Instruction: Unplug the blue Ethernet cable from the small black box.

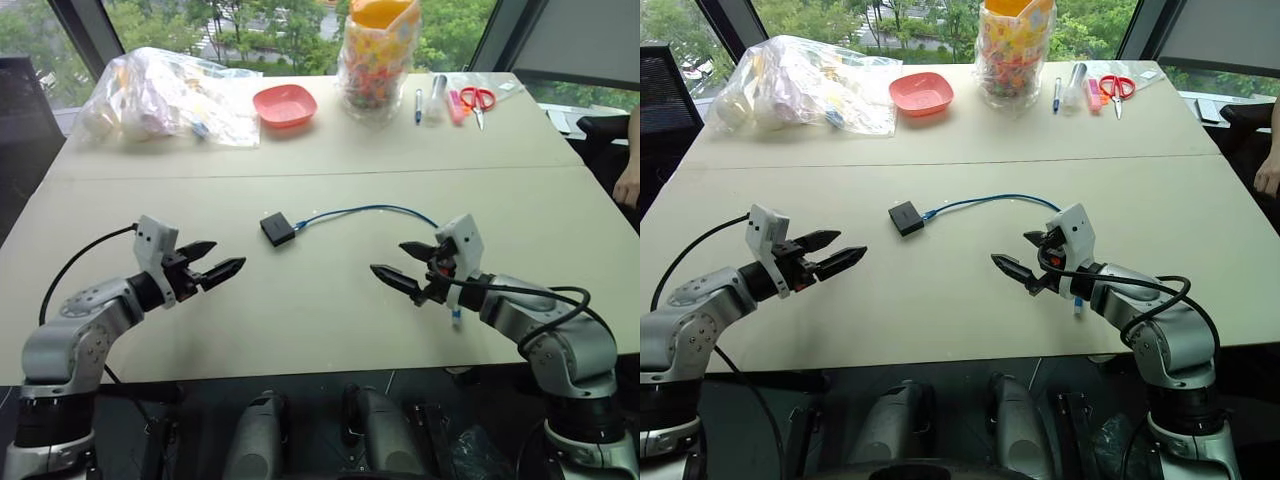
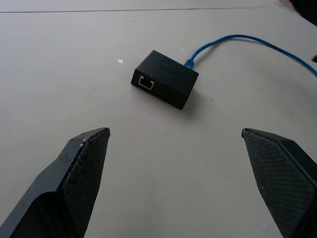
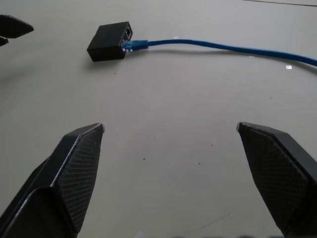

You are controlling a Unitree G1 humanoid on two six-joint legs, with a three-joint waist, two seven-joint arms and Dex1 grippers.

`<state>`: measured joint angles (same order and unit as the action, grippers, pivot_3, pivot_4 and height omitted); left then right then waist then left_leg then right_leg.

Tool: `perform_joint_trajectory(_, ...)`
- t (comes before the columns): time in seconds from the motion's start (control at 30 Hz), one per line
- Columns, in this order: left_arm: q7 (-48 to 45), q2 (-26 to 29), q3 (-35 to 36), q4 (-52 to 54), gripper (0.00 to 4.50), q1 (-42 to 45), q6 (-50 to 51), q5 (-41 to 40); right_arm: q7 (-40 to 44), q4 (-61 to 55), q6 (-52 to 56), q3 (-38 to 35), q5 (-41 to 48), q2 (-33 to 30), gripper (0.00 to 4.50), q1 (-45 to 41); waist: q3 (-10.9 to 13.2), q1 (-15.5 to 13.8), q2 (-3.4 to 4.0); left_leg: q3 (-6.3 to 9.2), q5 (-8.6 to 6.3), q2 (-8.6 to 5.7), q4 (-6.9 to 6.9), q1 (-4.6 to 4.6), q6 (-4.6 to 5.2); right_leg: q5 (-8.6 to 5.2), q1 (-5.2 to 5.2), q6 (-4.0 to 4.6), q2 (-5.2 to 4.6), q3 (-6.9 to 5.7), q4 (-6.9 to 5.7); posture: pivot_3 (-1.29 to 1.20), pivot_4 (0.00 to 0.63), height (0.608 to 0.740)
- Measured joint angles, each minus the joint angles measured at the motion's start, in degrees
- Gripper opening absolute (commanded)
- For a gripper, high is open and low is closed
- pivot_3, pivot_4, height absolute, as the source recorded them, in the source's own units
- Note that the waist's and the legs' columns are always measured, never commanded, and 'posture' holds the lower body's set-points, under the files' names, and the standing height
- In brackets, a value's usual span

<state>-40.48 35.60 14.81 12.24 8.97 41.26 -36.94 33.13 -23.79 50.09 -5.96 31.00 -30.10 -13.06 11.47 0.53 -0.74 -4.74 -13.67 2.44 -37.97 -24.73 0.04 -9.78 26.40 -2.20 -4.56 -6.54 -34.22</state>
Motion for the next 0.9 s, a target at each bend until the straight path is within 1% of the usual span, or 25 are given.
perform_joint_trajectory(0.43, 1.19, -0.95, -0.02, -1.34, 4.46, 0.91, -0.93, 0.26, 0.00, 1.93, -4.16, 2.43, -2.15, -0.16, 4.50, -1.21, 0.00, -0.04, 0.00, 0.00, 0.00, 0.00, 0.00, 0.00, 0.01, 0.00, 0.00, 0.00, 0.01, 0.00, -0.01, 0.00, 0.150, 0.740)
perform_joint_trajectory(0.9, 1.03, -0.86, -1.05, -4.61, 4.46, 3.26, -2.99, 2.61, 0.14, 4.22, -8.61, 4.21, -5.40, -0.18, 4.50, -1.19, 0.00, -0.08, -0.01, 0.00, 0.01, 0.00, -0.01, 0.00, 0.02, 0.01, 0.00, 0.00, 0.02, -0.01, -0.02, 0.00, 0.150, 0.740)
